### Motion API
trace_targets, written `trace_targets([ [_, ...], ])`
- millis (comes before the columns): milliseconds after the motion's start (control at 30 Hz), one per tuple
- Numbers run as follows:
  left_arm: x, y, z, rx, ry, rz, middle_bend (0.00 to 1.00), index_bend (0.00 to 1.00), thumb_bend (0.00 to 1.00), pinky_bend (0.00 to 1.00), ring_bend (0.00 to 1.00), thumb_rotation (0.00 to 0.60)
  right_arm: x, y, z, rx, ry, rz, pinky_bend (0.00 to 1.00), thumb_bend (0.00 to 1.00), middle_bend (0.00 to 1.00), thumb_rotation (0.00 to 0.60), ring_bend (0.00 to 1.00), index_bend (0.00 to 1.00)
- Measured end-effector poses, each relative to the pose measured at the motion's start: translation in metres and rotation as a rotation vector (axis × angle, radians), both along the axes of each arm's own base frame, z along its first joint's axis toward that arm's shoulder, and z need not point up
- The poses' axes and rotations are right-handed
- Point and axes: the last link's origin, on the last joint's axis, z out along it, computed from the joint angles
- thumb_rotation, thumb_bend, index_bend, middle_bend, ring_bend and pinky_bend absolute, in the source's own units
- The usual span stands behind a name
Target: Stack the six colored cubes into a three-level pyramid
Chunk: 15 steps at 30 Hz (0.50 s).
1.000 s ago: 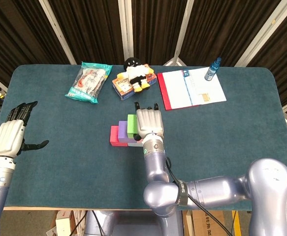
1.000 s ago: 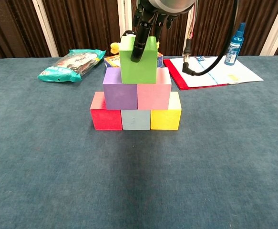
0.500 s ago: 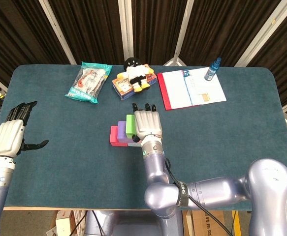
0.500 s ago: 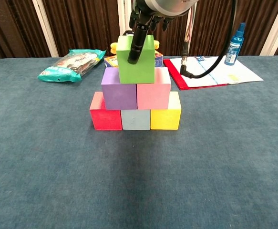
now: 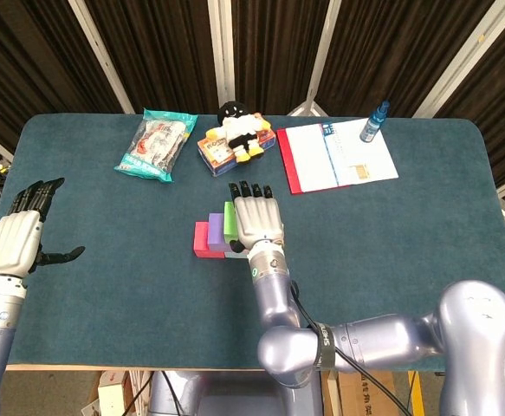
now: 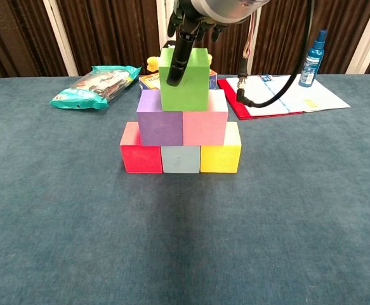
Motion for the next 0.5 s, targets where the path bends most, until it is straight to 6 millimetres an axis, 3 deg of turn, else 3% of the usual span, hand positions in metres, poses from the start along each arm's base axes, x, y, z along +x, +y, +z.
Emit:
trace_targets([
  [233, 0.0, 0.0, 0.0, 0.0, 0.002, -0.002, 0.06, 0.0, 0.05, 0.0, 0.0, 0.6, -0.003, 0.008, 0.014, -0.001, 0.001, 0.024, 0.0, 0.28, 0.03, 0.6, 0.0, 0.0],
  [500, 0.003, -0.002, 0.002, 0.008, -0.001, -0.018, 0.06, 0.0, 0.05, 0.0, 0.0, 0.6, -0.038, 0.011, 0.056, -0.073, 0.003, -0.007, 0.0, 0.28, 0.03, 0.6, 0.0, 0.0],
])
